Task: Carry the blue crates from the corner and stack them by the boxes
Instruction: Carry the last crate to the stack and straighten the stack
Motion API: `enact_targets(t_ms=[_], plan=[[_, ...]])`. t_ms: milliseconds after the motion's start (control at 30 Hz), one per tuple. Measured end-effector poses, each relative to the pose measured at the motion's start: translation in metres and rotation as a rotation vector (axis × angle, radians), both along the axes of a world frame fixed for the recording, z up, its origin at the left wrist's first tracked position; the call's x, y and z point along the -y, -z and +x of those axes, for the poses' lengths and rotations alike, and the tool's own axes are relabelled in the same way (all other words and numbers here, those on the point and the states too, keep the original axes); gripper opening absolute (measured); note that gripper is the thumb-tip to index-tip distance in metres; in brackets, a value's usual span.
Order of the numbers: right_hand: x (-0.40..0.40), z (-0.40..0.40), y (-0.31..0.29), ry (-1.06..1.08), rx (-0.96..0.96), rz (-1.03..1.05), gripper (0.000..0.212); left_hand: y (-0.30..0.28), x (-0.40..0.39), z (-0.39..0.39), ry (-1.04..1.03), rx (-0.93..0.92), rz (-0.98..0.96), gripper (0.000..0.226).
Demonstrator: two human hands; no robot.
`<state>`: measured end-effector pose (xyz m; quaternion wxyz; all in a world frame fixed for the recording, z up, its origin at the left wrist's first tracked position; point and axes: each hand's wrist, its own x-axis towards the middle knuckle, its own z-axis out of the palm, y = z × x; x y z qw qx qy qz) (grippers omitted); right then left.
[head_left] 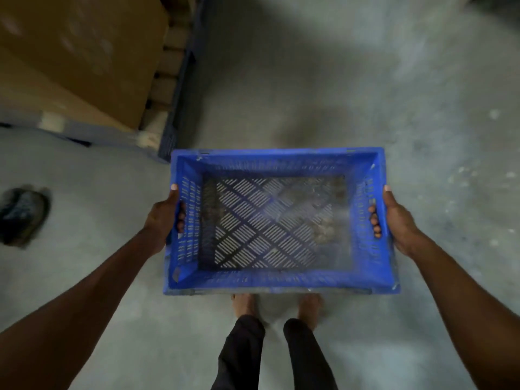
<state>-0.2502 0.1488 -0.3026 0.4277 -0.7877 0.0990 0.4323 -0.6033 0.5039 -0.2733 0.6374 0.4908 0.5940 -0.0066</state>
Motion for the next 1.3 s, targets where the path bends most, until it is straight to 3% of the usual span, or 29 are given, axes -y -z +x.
enact_targets(t_ms=[133, 267, 367, 500, 867, 1100, 1300], plan=[[0.021, 0.009, -0.155, -0.004, 0.041, 0.094, 0.099, -0.132, 0.018, 0.014, -0.047, -0.020, 0.116, 0.066], [0.052, 0.007, -0.297, 0.035, 0.100, 0.153, 0.100, -0.284, 0.033, 0.034, -0.015, 0.100, 0.118, 0.060], [0.076, 0.003, -0.379, 0.078, 0.157, 0.181, 0.082, -0.363, 0.052, 0.037, 0.034, 0.176, 0.112, 0.062], [0.115, 0.010, -0.442, 0.144, 0.197, 0.194, 0.061, -0.430, 0.079, 0.059, 0.059, 0.159, 0.197, 0.066], [0.248, -0.039, -0.517, 0.487, 0.306, 0.131, 0.063, -0.480, 0.139, 0.165, 0.364, 0.214, 0.197, 0.063], [0.321, -0.162, -0.530, 0.875, 0.347, 0.079, 0.062, -0.485, 0.196, 0.234, 0.735, 0.318, 0.178, 0.061], [0.373, -0.310, -0.530, 1.250, 0.387, 0.053, 0.062, -0.489, 0.297, 0.260, 1.092, 0.354, 0.117, 0.057]])
